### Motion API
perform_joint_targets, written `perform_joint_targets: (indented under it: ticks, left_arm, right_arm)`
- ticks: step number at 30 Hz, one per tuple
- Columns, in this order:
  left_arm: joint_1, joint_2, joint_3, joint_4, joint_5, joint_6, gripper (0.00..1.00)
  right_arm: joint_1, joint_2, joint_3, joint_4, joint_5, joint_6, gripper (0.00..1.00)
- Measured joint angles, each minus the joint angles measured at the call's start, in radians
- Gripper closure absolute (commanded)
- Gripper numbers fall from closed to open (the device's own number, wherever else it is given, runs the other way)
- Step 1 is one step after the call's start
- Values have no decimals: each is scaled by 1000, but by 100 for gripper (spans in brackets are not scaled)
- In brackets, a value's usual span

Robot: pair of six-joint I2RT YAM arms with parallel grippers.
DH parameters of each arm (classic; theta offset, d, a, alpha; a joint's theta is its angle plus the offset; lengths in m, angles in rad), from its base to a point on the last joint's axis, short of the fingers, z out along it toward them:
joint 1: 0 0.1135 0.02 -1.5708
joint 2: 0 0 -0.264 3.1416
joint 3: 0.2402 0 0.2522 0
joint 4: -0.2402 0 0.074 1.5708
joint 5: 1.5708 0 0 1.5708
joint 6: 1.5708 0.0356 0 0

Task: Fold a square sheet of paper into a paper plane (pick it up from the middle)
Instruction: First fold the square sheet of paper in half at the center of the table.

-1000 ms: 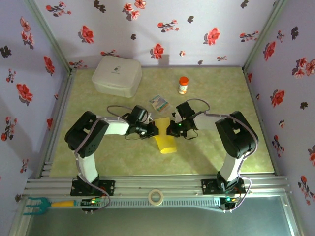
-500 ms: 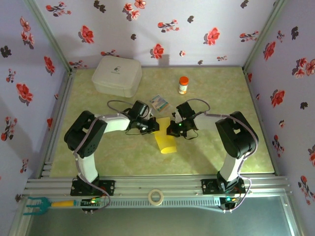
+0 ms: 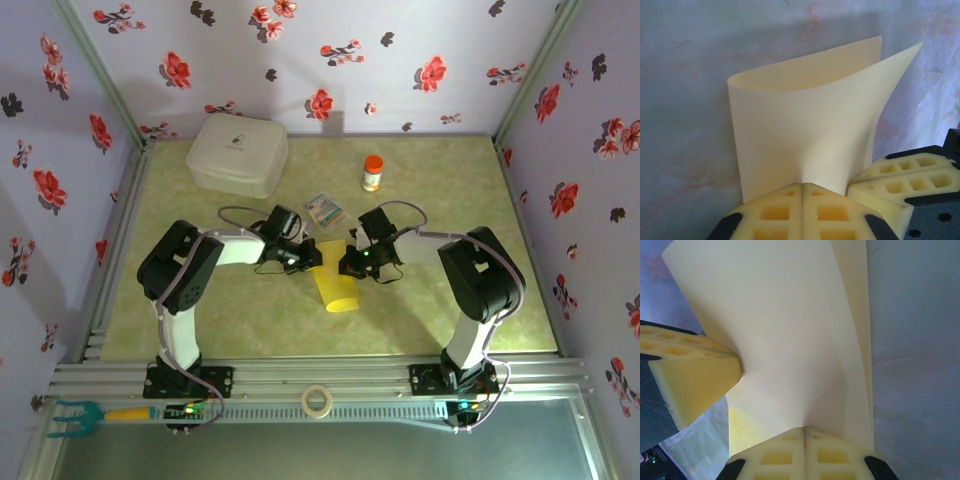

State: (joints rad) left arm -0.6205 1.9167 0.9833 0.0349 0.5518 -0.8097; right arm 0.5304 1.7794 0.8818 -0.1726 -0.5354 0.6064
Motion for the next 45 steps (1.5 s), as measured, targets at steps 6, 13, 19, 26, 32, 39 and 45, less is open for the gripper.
perform_joint_targets:
  ticks: [6,13,19,26,32,39,45]
  left_arm:
    - [13,0,44,-75,-10,4,100]
    - [24,32,121,-111,-9,16,100]
    - [37,59,113,-101,-2,20,100]
    - [37,58,112,-100,-2,24,100]
    - [45,57,109,-63,11,14,100]
    - [63,61,101,15,29,-1,100]
    - [75,85,95,25,37,0,100]
  right_arm:
    - [0,-1,0,0,1,0,100]
    - [0,-2,-2,0,2,0,100]
    - [-1,-6,-8,9,6,4,100]
    - [-1,-8,-13,14,7,5,100]
    - [-1,-9,-13,14,7,6,100]
    - [-1,-11,-17,18,9,6,100]
    - [-1,-13,-18,18,11,6,100]
